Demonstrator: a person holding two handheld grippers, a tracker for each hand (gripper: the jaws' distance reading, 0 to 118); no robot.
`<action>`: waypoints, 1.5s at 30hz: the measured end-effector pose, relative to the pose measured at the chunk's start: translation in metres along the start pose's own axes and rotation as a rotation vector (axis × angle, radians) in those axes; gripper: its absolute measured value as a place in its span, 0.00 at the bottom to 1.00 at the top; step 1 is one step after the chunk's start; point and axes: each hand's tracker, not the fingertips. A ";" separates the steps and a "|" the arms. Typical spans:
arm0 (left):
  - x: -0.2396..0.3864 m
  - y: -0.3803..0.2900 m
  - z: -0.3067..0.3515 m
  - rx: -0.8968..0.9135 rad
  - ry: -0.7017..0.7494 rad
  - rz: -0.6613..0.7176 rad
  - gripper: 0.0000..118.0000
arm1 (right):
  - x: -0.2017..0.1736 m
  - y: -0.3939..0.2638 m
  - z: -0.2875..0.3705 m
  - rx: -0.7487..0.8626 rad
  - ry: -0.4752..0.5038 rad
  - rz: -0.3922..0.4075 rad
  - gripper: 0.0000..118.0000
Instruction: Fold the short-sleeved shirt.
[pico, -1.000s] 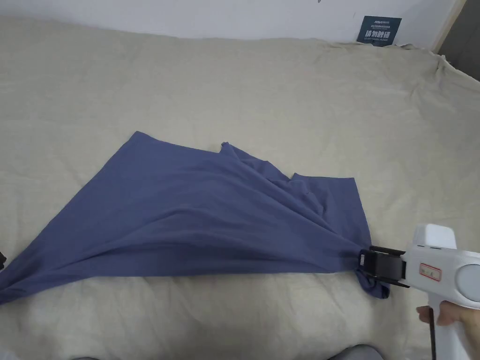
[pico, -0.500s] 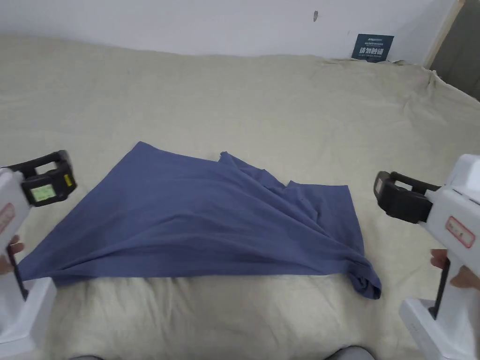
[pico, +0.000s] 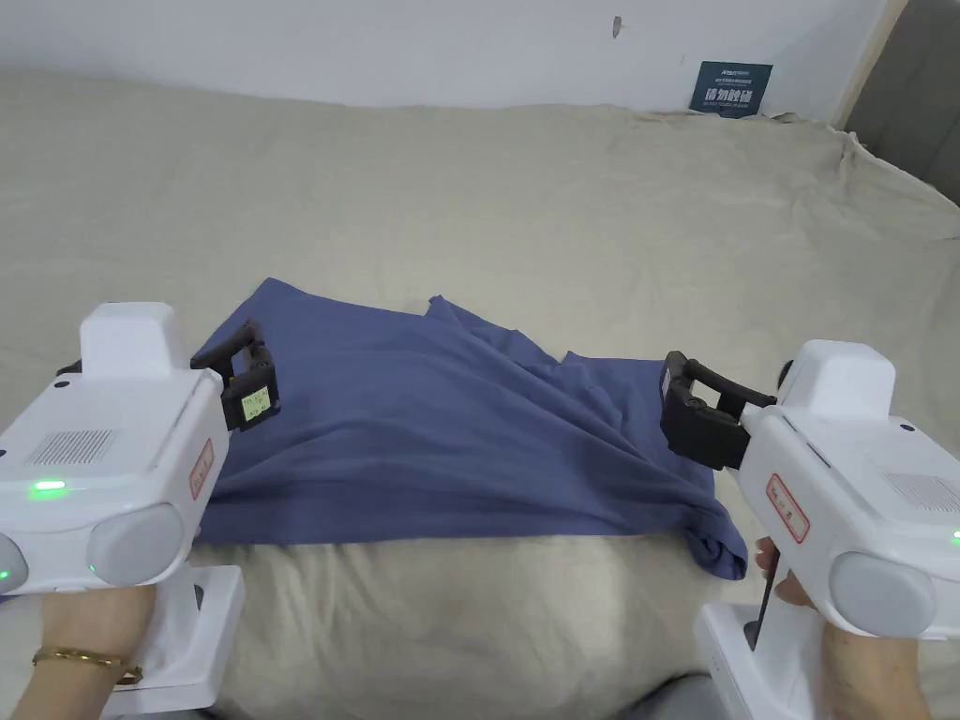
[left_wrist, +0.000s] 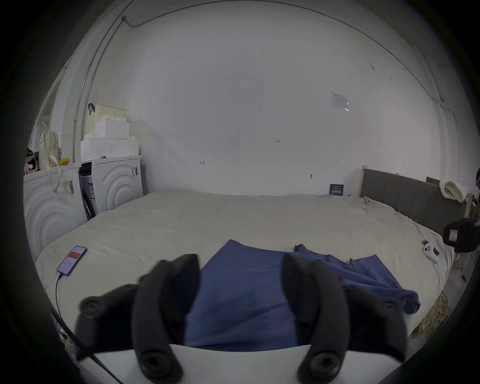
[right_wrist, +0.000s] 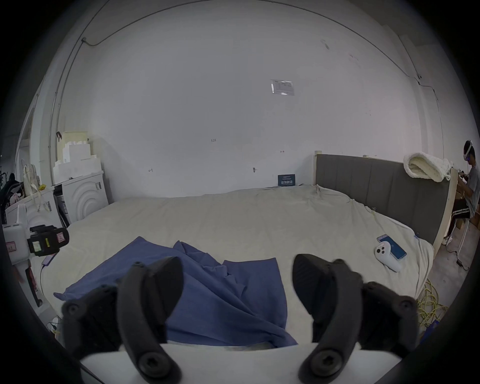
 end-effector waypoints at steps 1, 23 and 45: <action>0.003 -0.002 -0.001 -0.004 0.000 -0.004 0.36 | -0.002 -0.001 0.000 0.001 0.005 0.009 0.56; 0.015 -0.014 -0.010 -0.034 -0.025 -0.038 0.00 | -0.019 -0.009 -0.004 -0.023 0.038 0.016 0.00; -0.006 0.070 -0.189 -0.306 -0.102 0.034 0.59 | -0.020 0.007 -0.069 -0.035 0.028 0.006 0.00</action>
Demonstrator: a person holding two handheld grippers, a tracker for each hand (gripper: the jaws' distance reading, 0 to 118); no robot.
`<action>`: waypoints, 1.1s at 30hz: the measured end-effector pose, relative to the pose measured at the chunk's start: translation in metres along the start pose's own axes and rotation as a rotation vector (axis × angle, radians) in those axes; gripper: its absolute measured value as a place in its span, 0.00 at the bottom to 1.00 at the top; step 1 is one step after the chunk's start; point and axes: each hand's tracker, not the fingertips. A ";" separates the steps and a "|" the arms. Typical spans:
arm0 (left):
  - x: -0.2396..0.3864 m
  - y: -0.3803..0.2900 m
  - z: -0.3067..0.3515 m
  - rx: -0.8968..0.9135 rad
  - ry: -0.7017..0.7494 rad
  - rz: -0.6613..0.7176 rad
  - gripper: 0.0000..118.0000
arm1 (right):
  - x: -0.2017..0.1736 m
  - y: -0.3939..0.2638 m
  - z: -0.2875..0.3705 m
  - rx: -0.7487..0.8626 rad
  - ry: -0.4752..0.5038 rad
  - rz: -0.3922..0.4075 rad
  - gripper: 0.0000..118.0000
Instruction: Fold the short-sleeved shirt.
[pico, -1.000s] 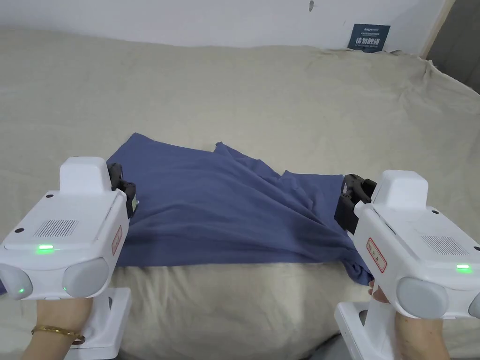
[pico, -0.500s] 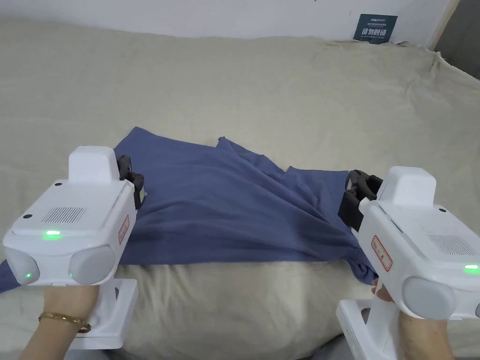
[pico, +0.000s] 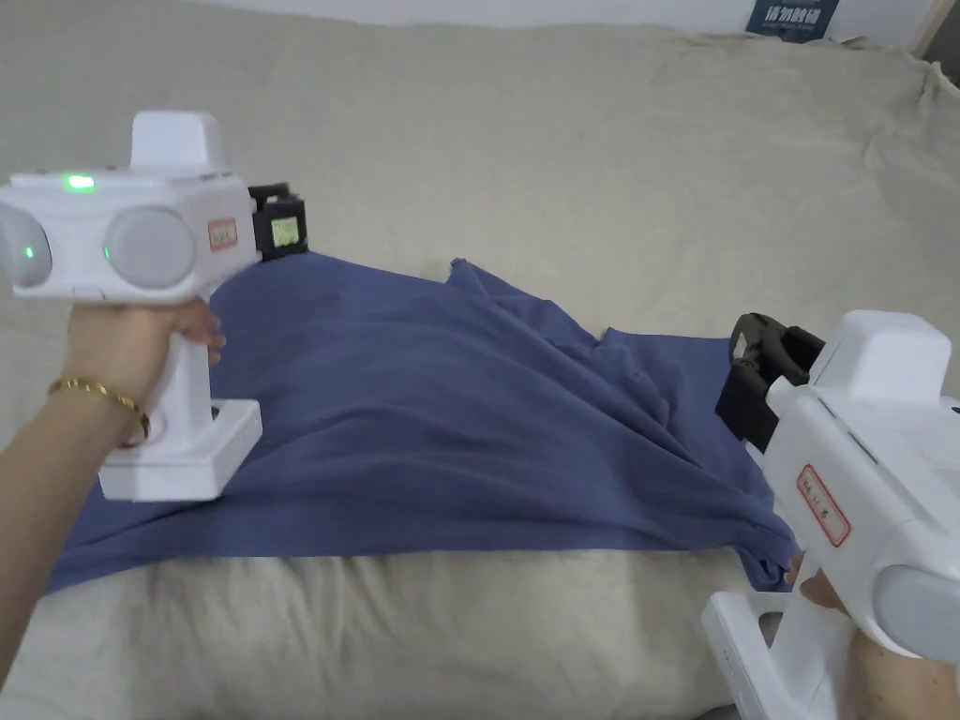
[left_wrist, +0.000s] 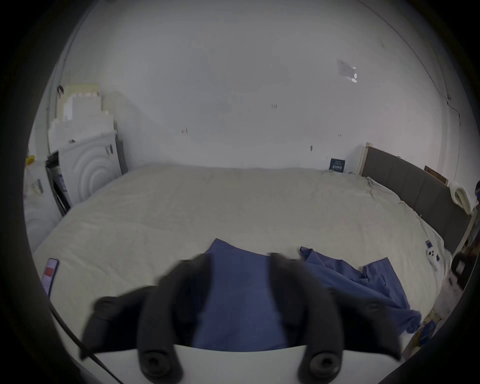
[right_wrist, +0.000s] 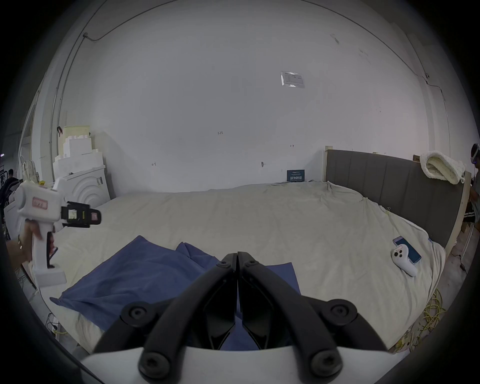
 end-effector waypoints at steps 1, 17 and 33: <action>-0.004 0.008 -0.013 -0.031 -0.006 0.028 0.76 | 0.000 0.001 -0.005 -0.002 -0.002 -0.005 0.00; -0.031 0.058 -0.199 -0.410 0.103 -0.073 1.00 | -0.005 0.000 -0.071 -0.063 0.012 -0.004 0.00; -0.041 0.021 -0.264 -0.577 0.134 -0.078 0.37 | -0.004 -0.008 -0.080 -0.102 -0.013 0.006 0.00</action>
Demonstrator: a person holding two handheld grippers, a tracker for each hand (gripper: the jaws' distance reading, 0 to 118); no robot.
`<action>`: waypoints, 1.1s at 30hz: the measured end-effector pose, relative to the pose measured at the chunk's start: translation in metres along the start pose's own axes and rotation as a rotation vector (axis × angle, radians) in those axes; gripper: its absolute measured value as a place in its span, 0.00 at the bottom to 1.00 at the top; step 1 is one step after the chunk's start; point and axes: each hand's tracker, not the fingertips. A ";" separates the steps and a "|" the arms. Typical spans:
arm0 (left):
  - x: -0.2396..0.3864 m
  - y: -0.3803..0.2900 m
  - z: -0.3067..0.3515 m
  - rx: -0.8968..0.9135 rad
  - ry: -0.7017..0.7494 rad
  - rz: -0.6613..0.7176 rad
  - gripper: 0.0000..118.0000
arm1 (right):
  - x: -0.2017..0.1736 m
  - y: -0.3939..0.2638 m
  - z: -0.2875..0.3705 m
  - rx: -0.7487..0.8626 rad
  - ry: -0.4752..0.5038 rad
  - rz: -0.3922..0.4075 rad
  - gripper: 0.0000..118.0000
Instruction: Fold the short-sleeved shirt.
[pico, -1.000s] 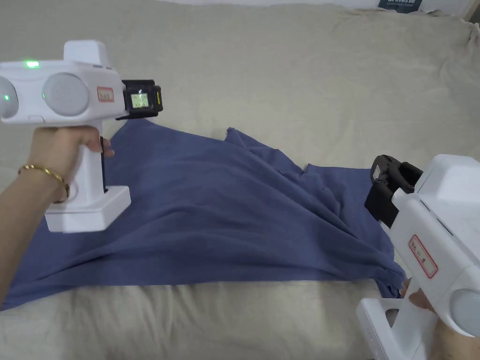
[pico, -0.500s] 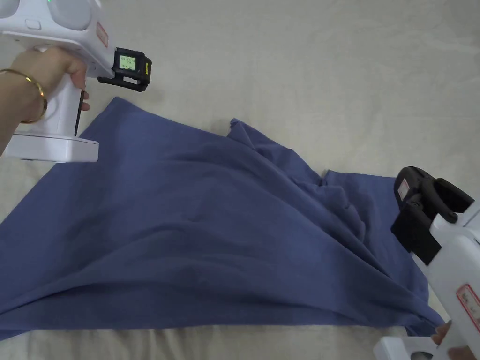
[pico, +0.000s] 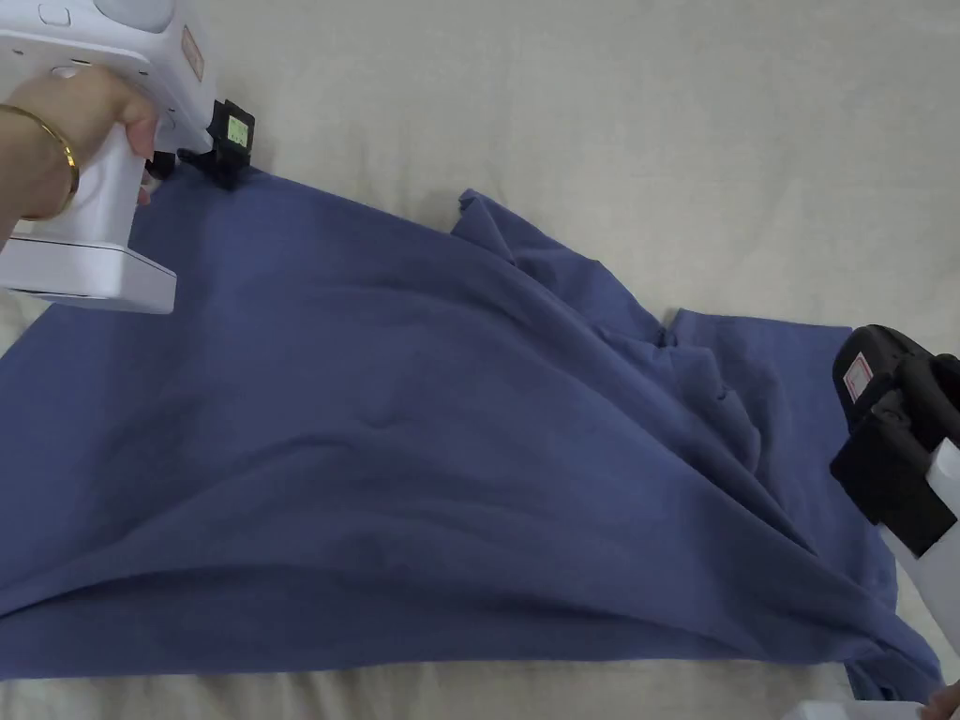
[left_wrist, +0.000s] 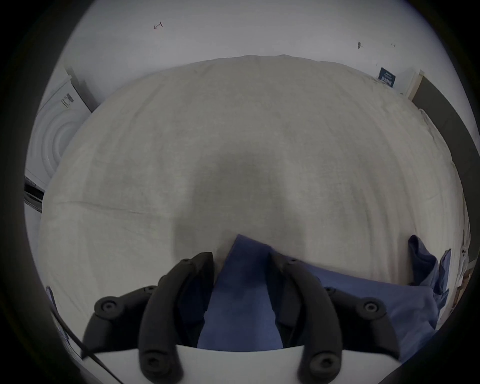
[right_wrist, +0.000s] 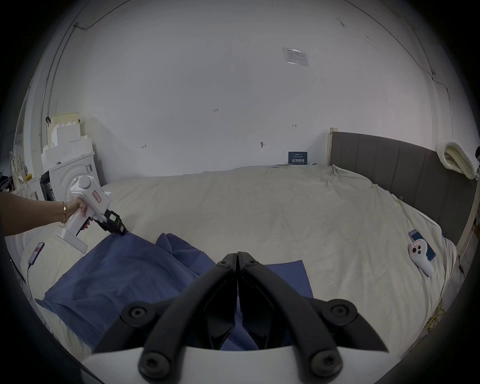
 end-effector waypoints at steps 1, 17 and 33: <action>0.003 -0.001 -0.001 0.007 0.020 -0.009 0.35 | 0.000 0.000 0.000 0.000 -0.002 0.000 0.00; 0.001 -0.040 0.086 0.324 -0.068 -0.001 0.00 | 0.025 0.006 0.005 -0.014 -0.031 -0.046 0.00; -0.007 -0.094 0.201 0.594 -0.142 0.089 0.00 | 0.085 0.090 -0.069 -0.370 -0.036 -0.067 0.77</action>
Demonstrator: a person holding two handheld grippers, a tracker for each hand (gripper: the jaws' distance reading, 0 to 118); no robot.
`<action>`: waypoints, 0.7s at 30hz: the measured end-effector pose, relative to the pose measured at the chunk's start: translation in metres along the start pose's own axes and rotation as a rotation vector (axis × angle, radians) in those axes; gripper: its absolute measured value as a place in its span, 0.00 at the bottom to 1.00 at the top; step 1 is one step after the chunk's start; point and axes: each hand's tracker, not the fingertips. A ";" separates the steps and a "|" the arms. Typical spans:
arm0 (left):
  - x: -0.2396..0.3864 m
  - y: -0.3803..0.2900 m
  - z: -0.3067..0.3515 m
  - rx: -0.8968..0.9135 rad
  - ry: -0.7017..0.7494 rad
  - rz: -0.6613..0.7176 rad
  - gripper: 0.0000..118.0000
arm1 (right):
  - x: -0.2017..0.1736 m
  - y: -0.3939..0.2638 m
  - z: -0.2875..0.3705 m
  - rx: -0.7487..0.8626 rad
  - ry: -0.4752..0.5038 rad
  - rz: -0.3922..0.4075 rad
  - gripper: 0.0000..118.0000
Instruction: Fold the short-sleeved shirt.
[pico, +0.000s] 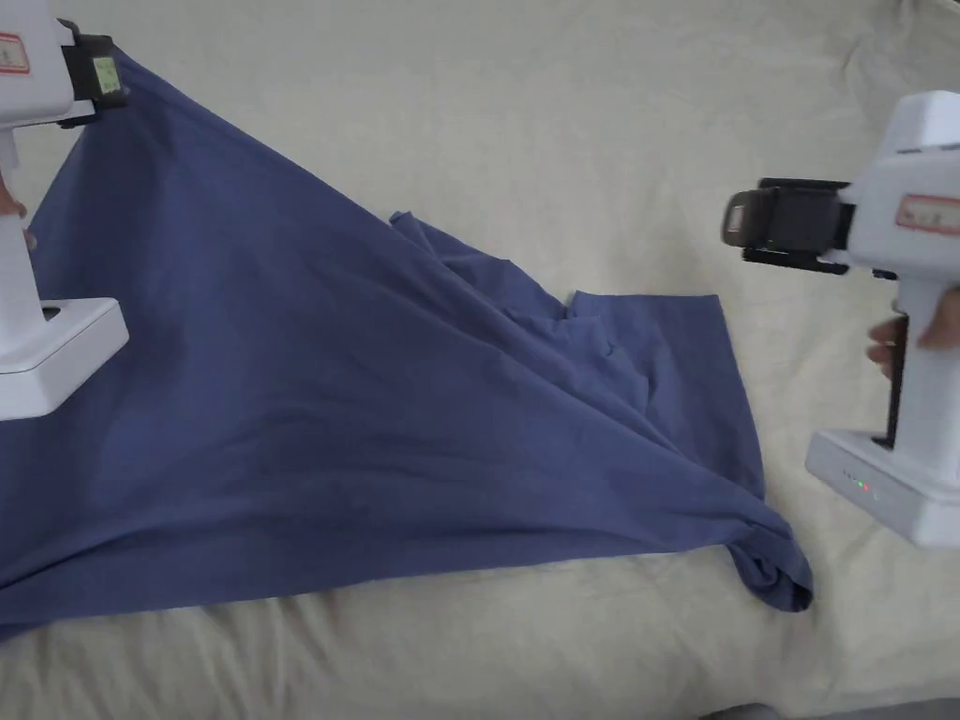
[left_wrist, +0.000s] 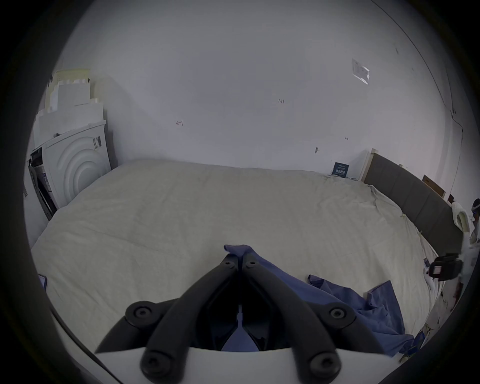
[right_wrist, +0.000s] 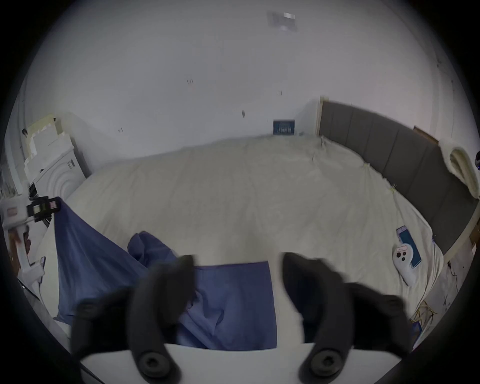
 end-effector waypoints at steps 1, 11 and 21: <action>0.000 0.001 0.004 0.006 -0.003 0.003 0.00 | 0.000 0.007 -0.011 -0.054 -0.005 0.018 0.78; 0.000 0.002 0.020 0.021 -0.006 0.010 0.00 | 0.016 -0.005 -0.100 -0.475 -0.107 -0.069 0.78; 0.009 -0.008 0.020 -0.005 0.000 -0.001 0.00 | 0.020 -0.061 -0.102 -0.583 -0.127 -0.120 0.77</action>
